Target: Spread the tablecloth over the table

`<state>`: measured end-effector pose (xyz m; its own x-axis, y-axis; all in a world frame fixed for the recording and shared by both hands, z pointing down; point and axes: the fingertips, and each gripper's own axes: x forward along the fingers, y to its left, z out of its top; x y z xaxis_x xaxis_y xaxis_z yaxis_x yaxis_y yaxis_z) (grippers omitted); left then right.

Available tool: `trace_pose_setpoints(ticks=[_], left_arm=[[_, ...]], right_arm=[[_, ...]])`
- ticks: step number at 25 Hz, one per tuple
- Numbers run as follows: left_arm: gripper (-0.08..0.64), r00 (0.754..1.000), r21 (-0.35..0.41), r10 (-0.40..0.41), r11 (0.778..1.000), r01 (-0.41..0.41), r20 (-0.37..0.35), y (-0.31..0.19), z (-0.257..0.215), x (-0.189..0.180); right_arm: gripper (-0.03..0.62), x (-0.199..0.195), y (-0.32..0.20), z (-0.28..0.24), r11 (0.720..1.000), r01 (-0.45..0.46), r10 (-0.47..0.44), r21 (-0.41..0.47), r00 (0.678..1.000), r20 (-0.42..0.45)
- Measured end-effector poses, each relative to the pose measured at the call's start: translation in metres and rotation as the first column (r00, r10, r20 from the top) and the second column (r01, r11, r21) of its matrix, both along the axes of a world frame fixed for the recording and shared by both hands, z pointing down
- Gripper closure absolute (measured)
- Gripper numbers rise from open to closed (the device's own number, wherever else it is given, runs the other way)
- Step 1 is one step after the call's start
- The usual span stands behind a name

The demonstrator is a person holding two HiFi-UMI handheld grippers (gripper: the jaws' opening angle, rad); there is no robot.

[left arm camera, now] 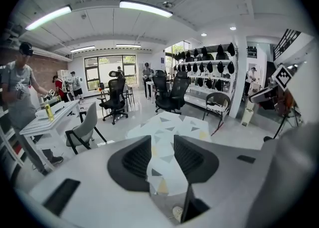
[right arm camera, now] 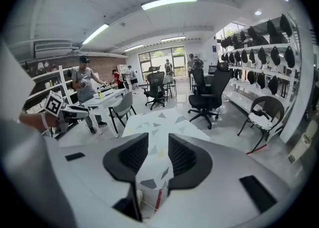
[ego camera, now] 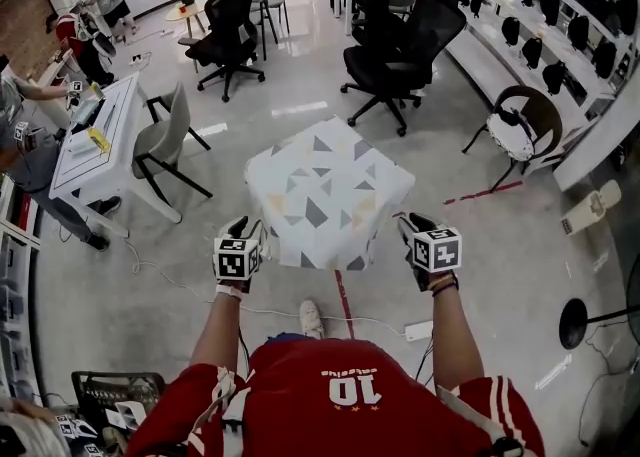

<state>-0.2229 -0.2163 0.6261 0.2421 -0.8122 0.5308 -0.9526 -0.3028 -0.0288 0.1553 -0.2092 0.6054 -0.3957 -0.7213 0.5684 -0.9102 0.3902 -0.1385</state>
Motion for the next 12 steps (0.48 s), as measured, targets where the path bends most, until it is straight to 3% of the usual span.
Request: trace_pose_setpoints(ticks=[7, 12], left_arm=[[0.413, 0.998, 0.073, 0.026, 0.997, -0.021, -0.062, -0.019, -0.038, 0.028], [0.413, 0.987, 0.148, 0.053, 0.988, -0.03, -0.154, -0.027, -0.085, 0.048]], right_arm=[[0.46, 0.007, -0.011, -0.025, 0.999, -0.013, 0.012, 0.043, 0.999, 0.031], [0.46, 0.002, -0.018, -0.056, 0.995, -0.012, 0.005, 0.101, 0.998, 0.063]])
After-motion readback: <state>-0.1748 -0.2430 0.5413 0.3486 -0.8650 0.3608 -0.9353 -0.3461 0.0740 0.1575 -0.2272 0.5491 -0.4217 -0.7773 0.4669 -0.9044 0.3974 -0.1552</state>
